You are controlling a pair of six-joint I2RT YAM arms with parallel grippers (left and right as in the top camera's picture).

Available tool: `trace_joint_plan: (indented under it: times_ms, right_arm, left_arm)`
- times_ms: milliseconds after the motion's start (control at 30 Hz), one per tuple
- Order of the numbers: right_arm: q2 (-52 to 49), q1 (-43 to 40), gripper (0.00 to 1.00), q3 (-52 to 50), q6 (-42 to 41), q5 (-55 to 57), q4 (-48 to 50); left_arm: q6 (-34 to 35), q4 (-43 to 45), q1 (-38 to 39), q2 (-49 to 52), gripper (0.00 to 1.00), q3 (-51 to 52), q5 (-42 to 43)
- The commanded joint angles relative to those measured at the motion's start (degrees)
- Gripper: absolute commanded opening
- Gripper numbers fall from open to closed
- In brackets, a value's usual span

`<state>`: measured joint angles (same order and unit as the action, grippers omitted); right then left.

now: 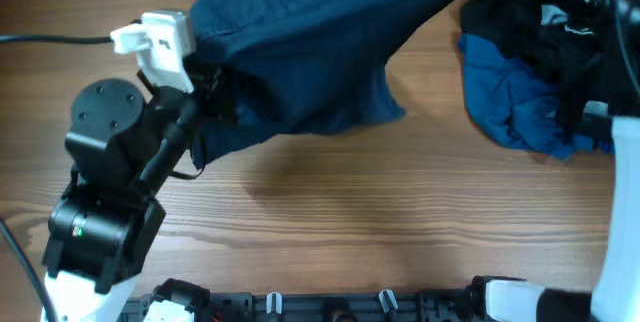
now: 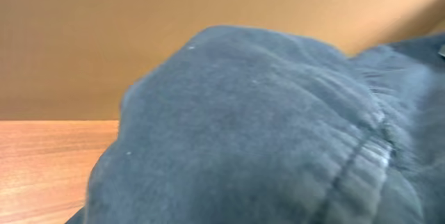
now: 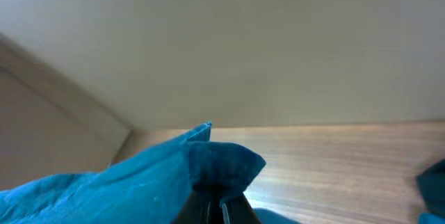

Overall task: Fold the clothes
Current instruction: 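Pull the navy garment left and lay it flat on the table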

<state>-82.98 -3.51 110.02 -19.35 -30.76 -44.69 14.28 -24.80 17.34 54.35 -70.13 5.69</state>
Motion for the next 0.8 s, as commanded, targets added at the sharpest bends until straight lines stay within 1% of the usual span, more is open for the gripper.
trace_joint_plan:
  times_ms: [0, 133, 233, 333, 433, 500, 600, 700, 767]
  right_arm:
    - [7.9, -1.1, 0.04, 1.1, 2.6, 10.8, -1.8]
    - [14.8, -1.1, 0.04, 1.1, 2.8, 15.4, -6.8]
    - [18.4, -1.1, 0.04, 1.1, 3.4, 16.2, -10.2]
    - [17.5, -1.1, 0.04, 1.1, 3.7, 16.4, -13.4]
    - [12.4, -1.1, 0.04, 1.1, 2.7, 16.4, -20.4]
    - [9.5, -1.0, 0.04, 1.1, 2.8, 16.1, -22.9]
    - [2.0, -1.0, 0.04, 1.1, 2.9, 15.8, -26.6]
    - [-6.8, -0.5, 0.05, 1.1, 3.1, 15.7, -27.8]
    - [-11.6, 0.2, 0.04, 1.1, 4.1, 14.8, -26.8]
  left_arm:
    - [4.1, 0.8, -0.5, -4.3, 0.04, -0.7, -4.7]
    - [9.3, 0.4, -0.1, -7.2, 0.04, -0.7, -4.6]
    - [9.4, -1.7, 0.7, -9.2, 0.04, -0.7, -3.6]
    - [9.1, -4.7, 0.7, -9.1, 0.04, -0.7, -5.5]
    - [9.1, -8.6, 0.7, -6.9, 0.04, -0.7, -6.9]
    - [9.1, -9.7, 0.7, -5.4, 0.04, -0.7, -6.8]
    - [9.1, -11.1, 0.7, -1.6, 0.04, -0.7, -6.8]
    - [9.1, -12.5, 0.7, 2.9, 0.04, -0.7, -6.8]
    - [9.1, -13.1, 0.7, 6.4, 0.04, -0.7, -6.8]
